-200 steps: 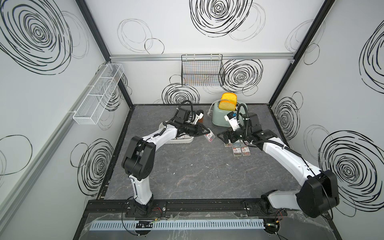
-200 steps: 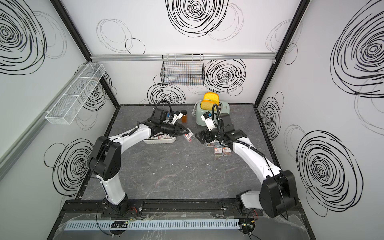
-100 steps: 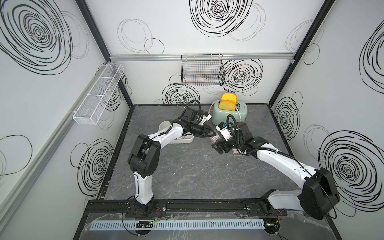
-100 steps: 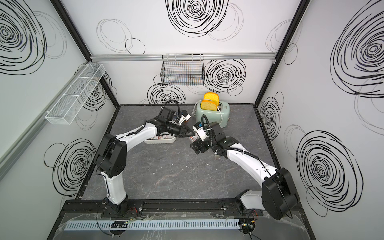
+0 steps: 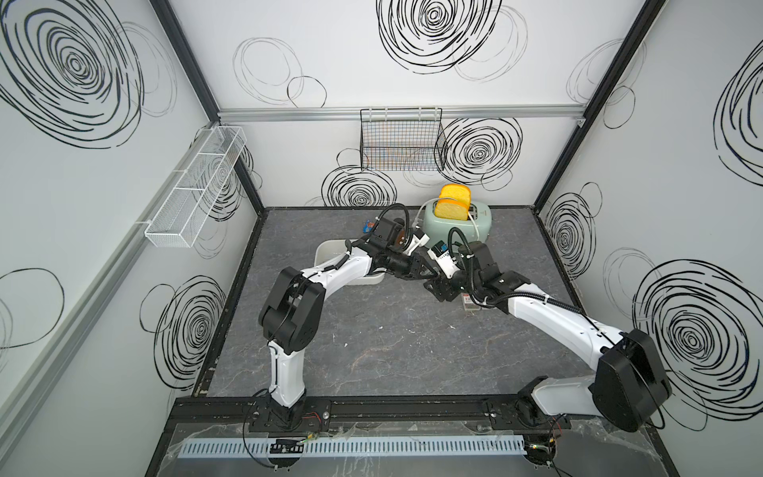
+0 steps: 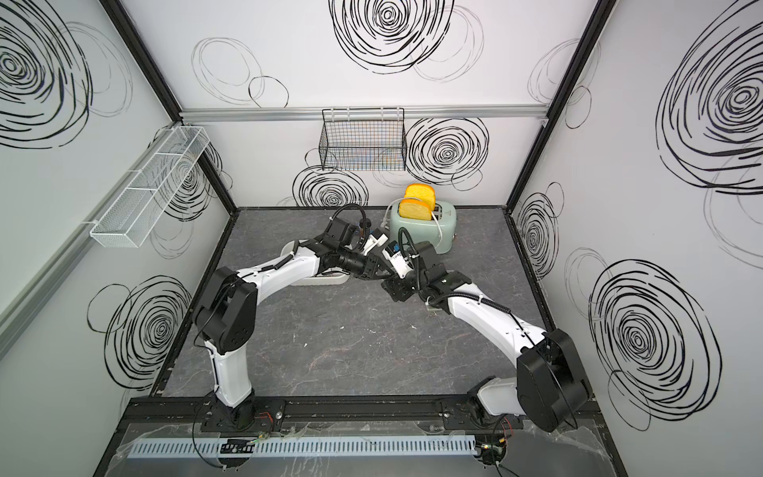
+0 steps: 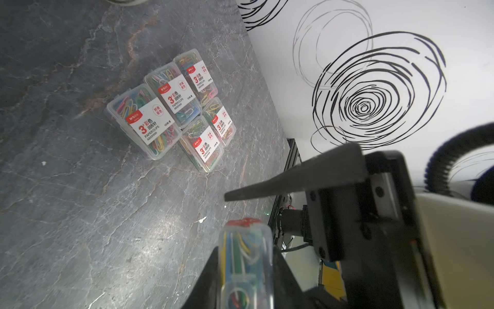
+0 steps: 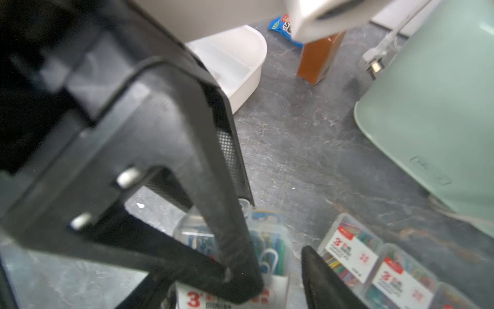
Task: Take the paper clips out of the storage box
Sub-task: Place the boxed paper clips at the center of the board.
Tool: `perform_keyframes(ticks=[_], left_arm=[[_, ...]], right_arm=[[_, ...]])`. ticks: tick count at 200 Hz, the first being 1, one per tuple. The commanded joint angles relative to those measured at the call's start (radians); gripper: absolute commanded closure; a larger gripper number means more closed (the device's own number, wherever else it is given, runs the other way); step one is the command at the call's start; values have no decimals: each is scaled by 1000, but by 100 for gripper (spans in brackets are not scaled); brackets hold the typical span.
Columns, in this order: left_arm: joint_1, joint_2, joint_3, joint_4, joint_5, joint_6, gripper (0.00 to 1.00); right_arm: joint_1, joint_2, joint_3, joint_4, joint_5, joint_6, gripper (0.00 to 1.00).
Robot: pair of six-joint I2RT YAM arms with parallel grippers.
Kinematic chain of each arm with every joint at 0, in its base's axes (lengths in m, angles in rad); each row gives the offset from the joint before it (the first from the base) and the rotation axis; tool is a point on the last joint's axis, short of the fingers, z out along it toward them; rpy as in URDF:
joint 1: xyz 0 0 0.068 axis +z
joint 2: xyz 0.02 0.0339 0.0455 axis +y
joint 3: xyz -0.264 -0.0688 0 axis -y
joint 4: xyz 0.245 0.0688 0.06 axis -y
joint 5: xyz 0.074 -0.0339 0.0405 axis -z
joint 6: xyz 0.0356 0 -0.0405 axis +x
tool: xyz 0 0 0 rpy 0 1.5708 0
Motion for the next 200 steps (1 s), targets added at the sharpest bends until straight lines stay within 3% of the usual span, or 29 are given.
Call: perform_keyframes(ticks=[1, 29, 58, 76, 103, 118, 160, 200], left_arm=[[-4, 10, 36, 17, 33, 15, 78], [-4, 14, 43, 11, 40, 15, 72], [-3, 13, 45, -3, 34, 24, 61], [2, 9, 43, -14, 14, 30, 33], [21, -11, 23, -4, -42, 20, 19], [42, -26, 1, 9, -92, -5, 0], [128, -98, -106, 65, -213, -70, 1], [141, -163, -140, 62, -303, -69, 2]], right_arm=[[3, 5, -1, 13, 6, -15, 44], [2, 11, -1, 16, 9, -11, 58], [3, 21, 8, 5, 11, -6, 68], [1, 27, 20, -12, 11, 6, 74], [-3, 25, 36, -52, 21, 43, 77], [-14, 24, 45, -90, 36, 77, 78], [-38, 66, 40, -202, 68, 197, 79], [-75, 148, 33, -210, 111, 307, 81]])
